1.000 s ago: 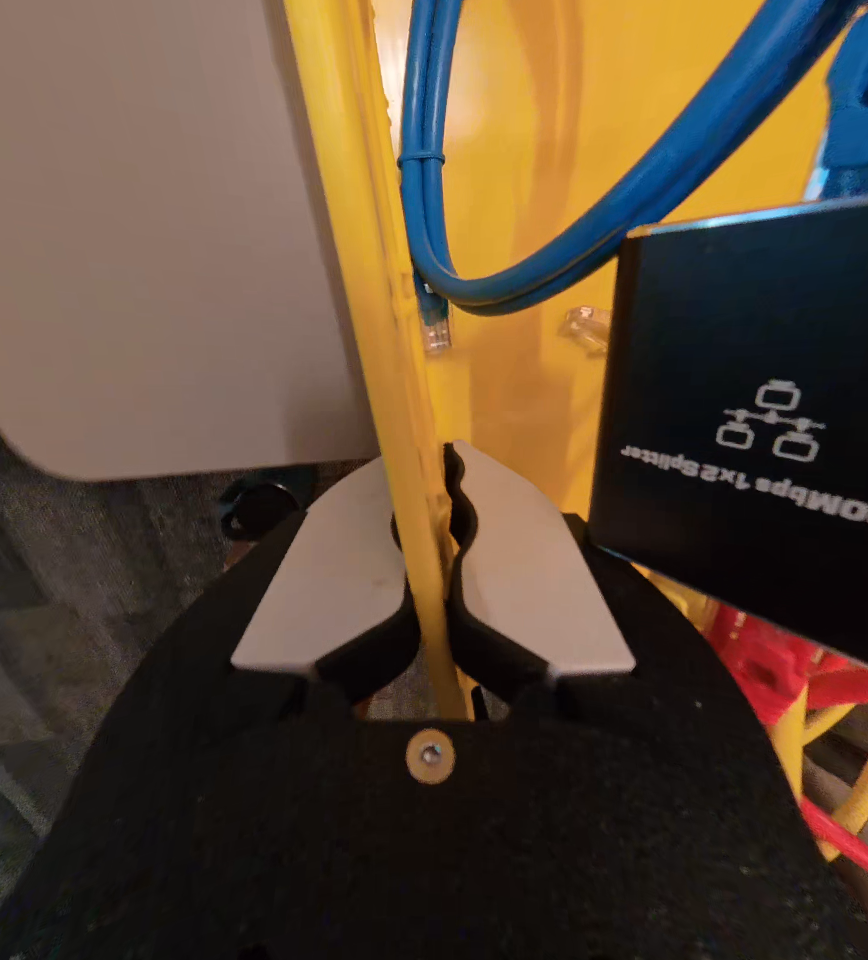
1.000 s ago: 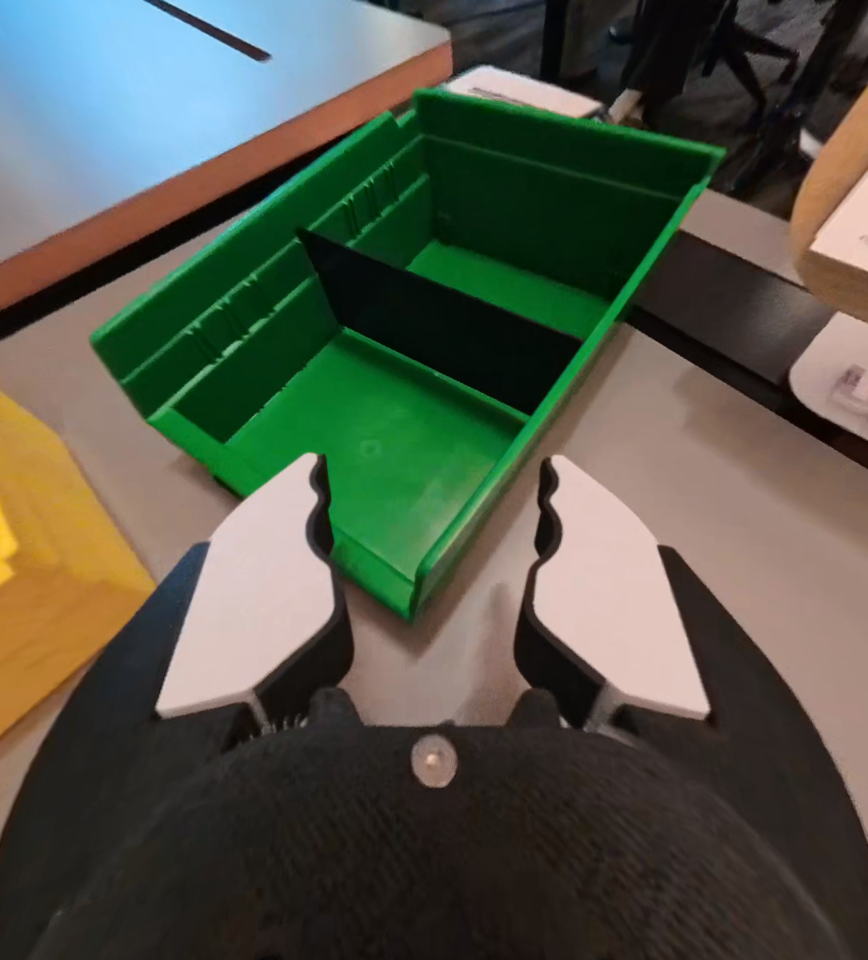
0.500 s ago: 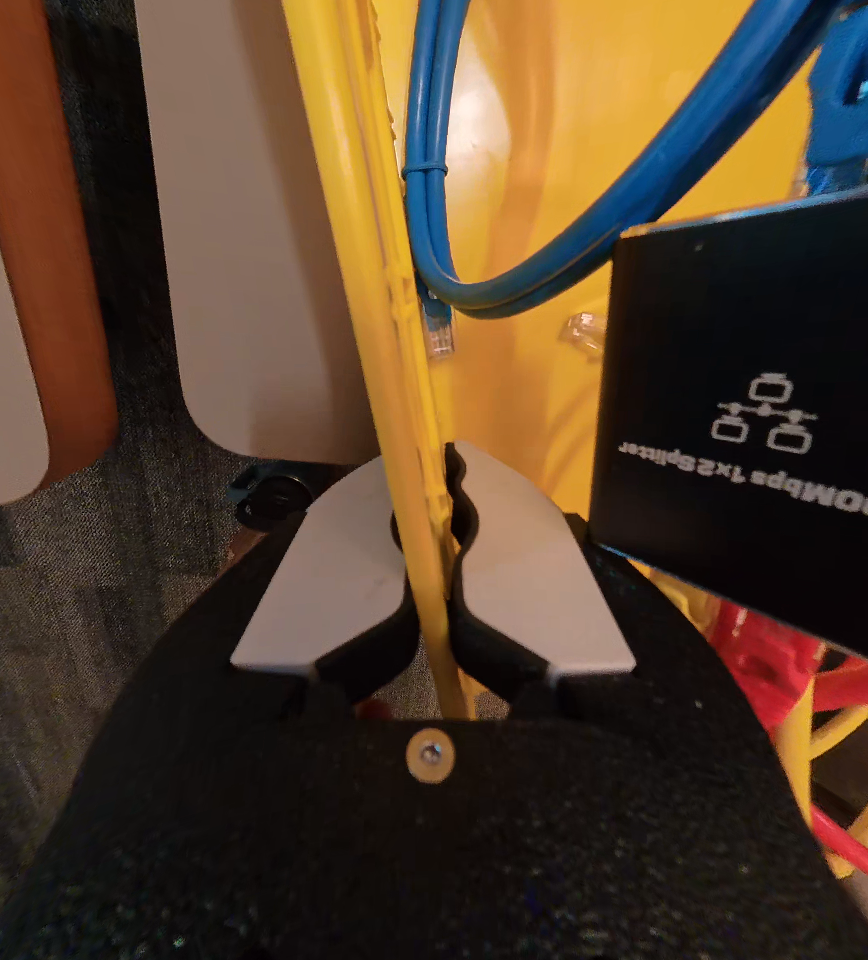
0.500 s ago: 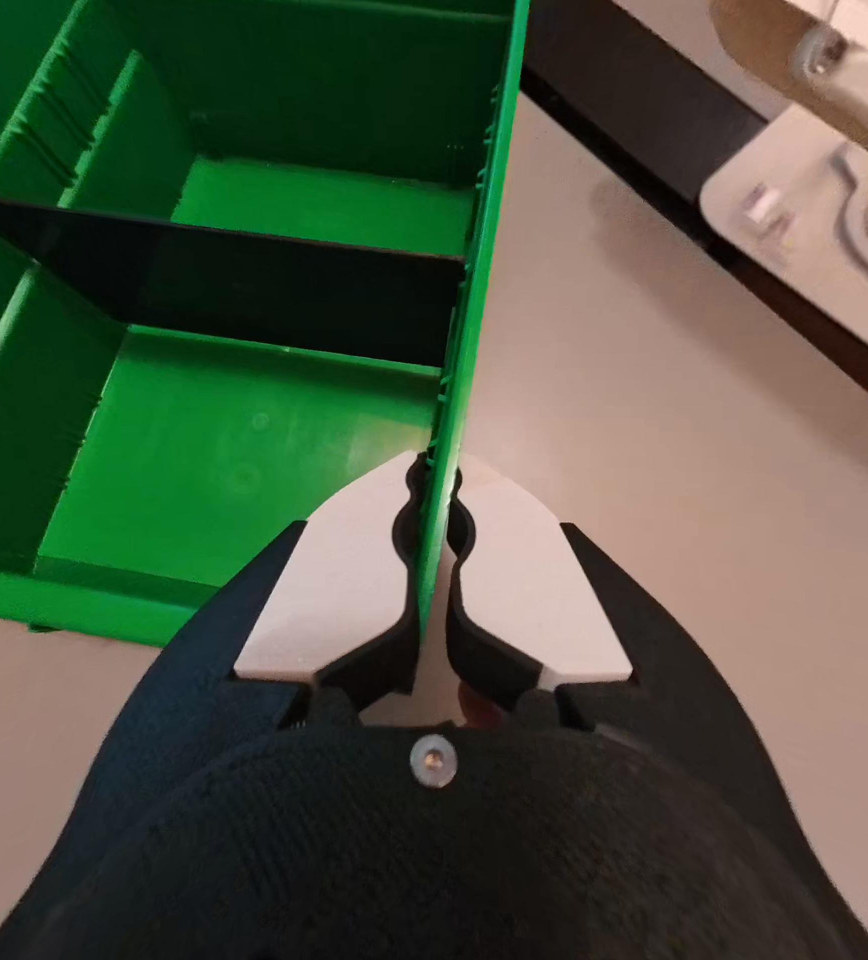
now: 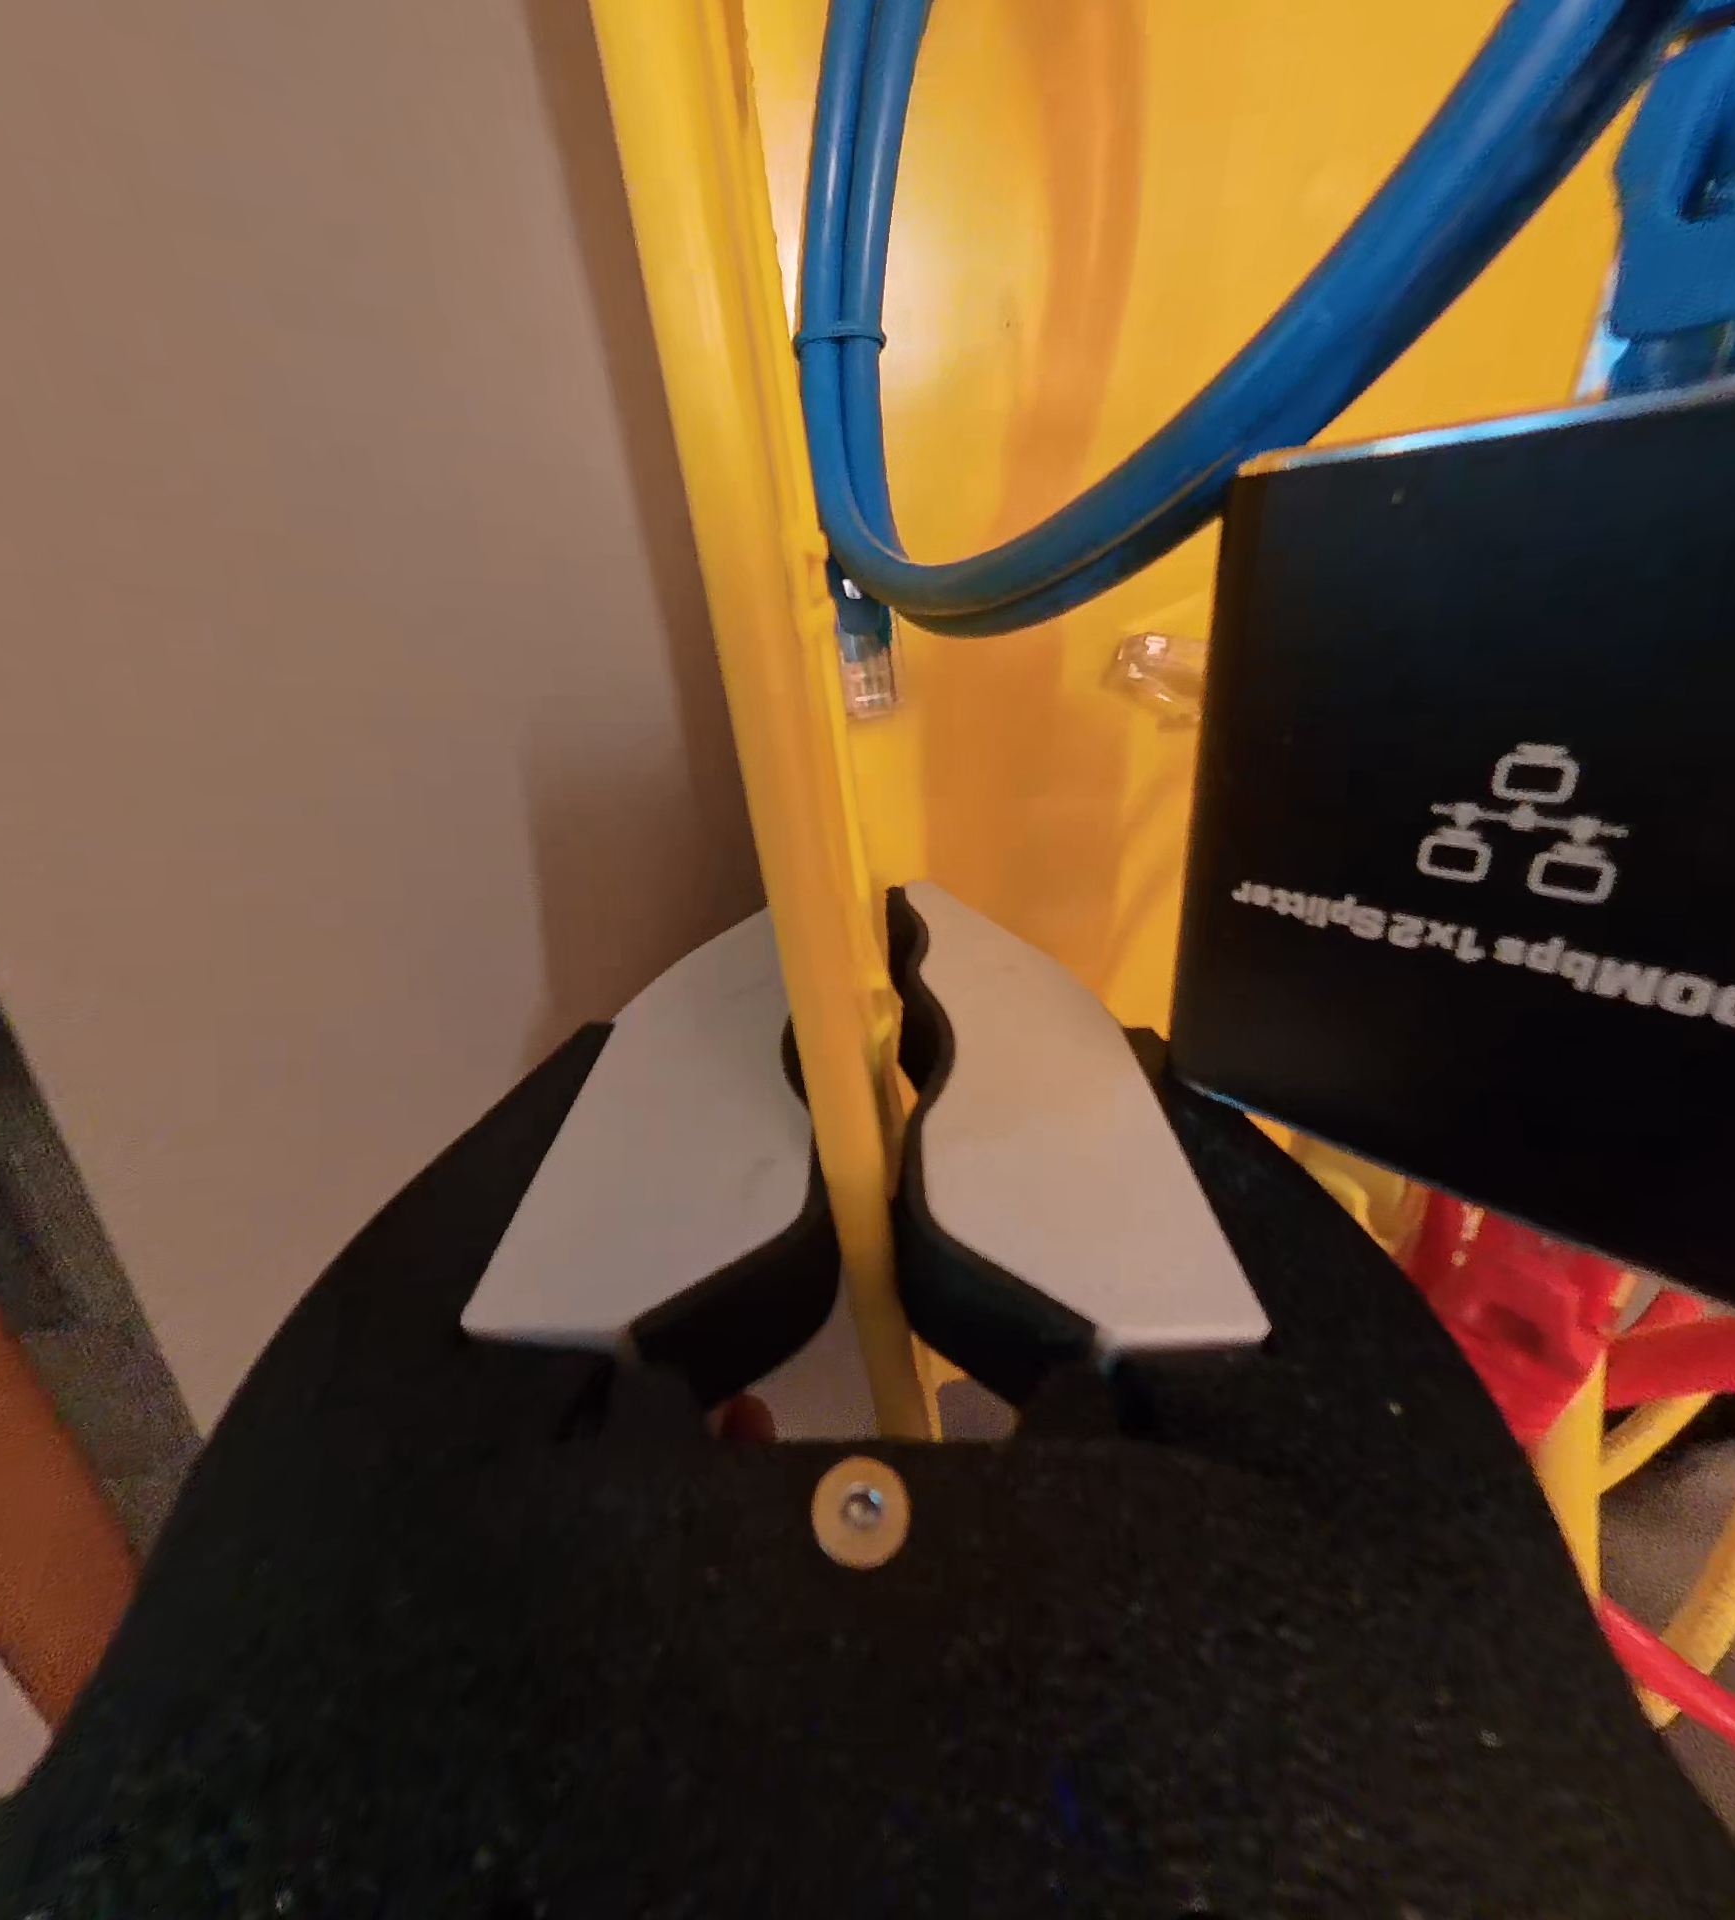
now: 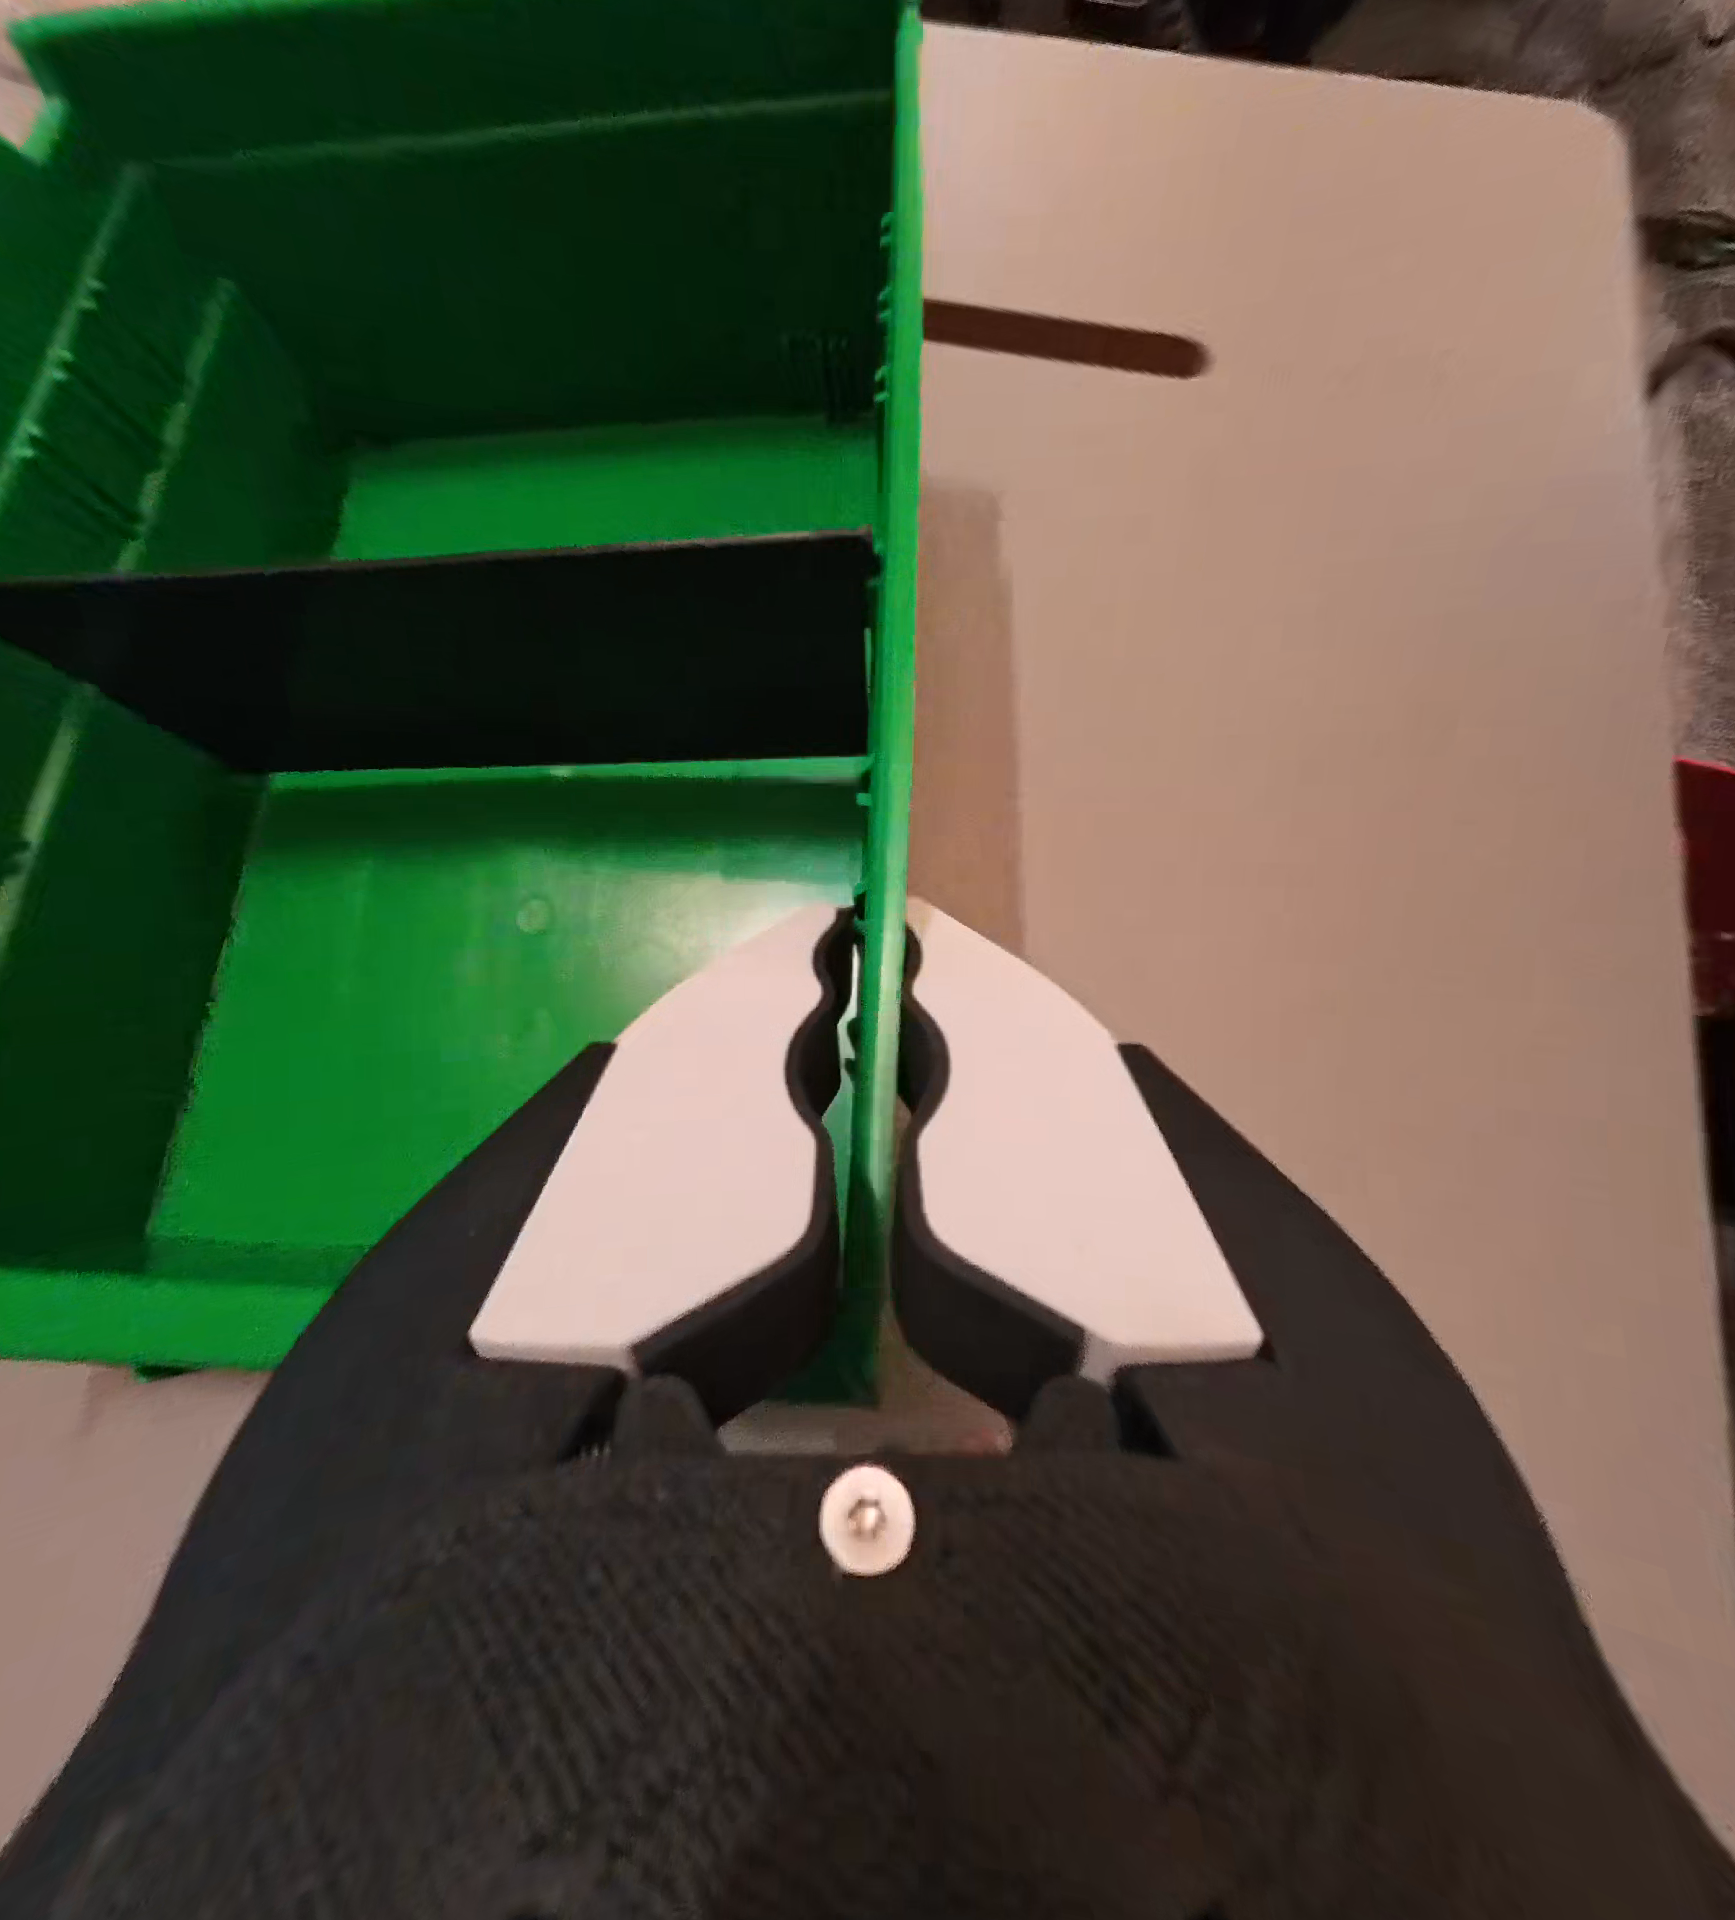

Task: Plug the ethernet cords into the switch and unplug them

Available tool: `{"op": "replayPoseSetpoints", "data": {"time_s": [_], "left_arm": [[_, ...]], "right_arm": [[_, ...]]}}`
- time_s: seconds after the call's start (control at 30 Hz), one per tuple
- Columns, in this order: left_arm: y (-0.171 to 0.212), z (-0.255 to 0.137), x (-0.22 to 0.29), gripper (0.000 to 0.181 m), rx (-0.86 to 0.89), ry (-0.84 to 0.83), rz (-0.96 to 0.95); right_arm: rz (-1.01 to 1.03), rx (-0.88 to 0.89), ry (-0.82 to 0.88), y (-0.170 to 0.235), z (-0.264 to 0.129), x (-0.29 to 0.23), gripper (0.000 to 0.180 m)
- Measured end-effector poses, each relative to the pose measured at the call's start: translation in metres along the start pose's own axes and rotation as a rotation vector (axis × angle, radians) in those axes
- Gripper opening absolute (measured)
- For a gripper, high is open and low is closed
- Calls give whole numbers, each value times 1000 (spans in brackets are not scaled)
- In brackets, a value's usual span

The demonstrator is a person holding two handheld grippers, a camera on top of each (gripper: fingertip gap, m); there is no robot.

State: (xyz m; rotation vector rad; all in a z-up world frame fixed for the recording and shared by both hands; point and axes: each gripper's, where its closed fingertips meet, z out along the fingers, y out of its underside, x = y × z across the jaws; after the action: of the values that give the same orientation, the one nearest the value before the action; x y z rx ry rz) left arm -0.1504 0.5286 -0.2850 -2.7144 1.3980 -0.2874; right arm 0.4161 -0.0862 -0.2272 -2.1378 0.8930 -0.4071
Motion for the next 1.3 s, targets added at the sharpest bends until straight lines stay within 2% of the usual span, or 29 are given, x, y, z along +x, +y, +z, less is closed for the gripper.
{"op": "replayPoseSetpoints", "data": {"time_s": [0.13,0.3,0.5,0.57,0.63,0.67,0.77,0.83,0.87,0.93,1.13,1.3], "left_arm": [[-69,16,36,6,2,15,25],[-126,30,71,6,10,13,26],[-147,34,85,13,67,14,56],[-147,29,81,31,104,13,50],[-150,13,77,32,172,18,20],[-152,1,75,39,217,28,9],[-161,-39,78,46,334,80,-22],[-169,-65,100,54,401,185,9],[-171,-75,114,64,417,229,51],[-172,-86,127,64,414,191,118],[-170,-72,151,67,271,-42,231],[-166,-40,151,62,78,-251,306]], "right_arm": [[55,-13,56,-3,24,61,5],[112,26,68,-19,49,91,5],[78,17,55,-22,51,91,7],[60,36,71,-22,41,90,21],[61,82,97,-27,20,88,35],[59,122,95,-32,8,82,41],[39,240,78,-47,-32,53,56],[-4,307,69,-55,-53,27,57],[-26,344,55,-58,-62,12,56],[-63,425,5,-65,-75,-22,55],[-172,422,-144,-51,-76,-103,56],[-215,400,-224,-32,-70,-138,55]]}}
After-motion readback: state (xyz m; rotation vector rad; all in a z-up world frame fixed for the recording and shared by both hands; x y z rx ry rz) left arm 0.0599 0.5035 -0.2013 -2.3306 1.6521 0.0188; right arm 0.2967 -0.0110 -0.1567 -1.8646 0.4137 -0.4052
